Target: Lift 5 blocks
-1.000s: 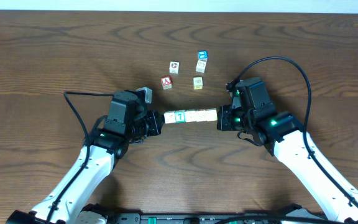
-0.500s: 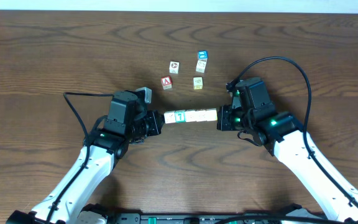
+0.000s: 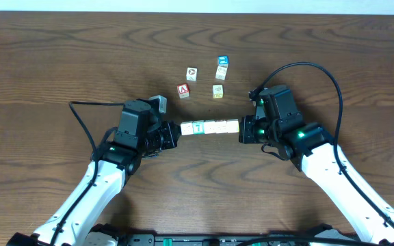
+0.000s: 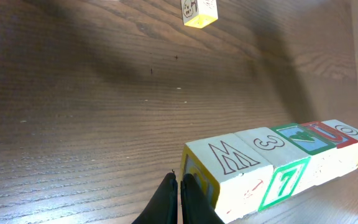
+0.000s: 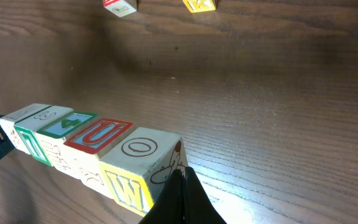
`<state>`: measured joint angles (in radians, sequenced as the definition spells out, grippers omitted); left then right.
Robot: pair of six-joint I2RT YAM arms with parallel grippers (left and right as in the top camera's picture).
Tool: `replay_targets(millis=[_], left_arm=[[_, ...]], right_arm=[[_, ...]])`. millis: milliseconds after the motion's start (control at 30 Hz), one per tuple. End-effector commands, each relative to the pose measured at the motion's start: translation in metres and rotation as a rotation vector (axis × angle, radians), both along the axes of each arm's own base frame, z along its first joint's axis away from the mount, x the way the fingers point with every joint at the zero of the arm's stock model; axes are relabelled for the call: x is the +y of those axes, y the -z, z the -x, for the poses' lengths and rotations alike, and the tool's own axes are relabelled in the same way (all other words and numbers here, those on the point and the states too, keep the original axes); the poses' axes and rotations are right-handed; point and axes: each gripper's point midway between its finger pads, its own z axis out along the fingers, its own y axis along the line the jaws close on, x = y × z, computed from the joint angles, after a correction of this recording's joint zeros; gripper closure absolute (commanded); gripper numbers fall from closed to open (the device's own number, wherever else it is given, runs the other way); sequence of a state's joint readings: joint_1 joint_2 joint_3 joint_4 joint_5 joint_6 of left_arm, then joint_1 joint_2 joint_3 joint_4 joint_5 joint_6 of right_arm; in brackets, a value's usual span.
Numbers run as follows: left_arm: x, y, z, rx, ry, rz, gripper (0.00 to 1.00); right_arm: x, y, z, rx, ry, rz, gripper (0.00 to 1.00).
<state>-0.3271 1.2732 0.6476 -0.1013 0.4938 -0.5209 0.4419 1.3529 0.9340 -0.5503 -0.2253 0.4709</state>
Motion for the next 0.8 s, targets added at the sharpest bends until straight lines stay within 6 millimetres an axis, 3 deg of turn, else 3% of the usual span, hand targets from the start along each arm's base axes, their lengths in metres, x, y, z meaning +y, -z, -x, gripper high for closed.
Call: replay_targets(millis=[0,767], left_arm=[[-0.048,-0.044,0.030,-0.023,0.239,0.210,0.93],[-0.048,-0.054,0.031,-0.048,0.240,0.220,0.93]], right_arm=[[0.063,-0.039,0.033,0.053,-0.242,-0.272,0.99],[0.062,-0.039,0.033,0.051,-0.247,-0.268,0.99]])
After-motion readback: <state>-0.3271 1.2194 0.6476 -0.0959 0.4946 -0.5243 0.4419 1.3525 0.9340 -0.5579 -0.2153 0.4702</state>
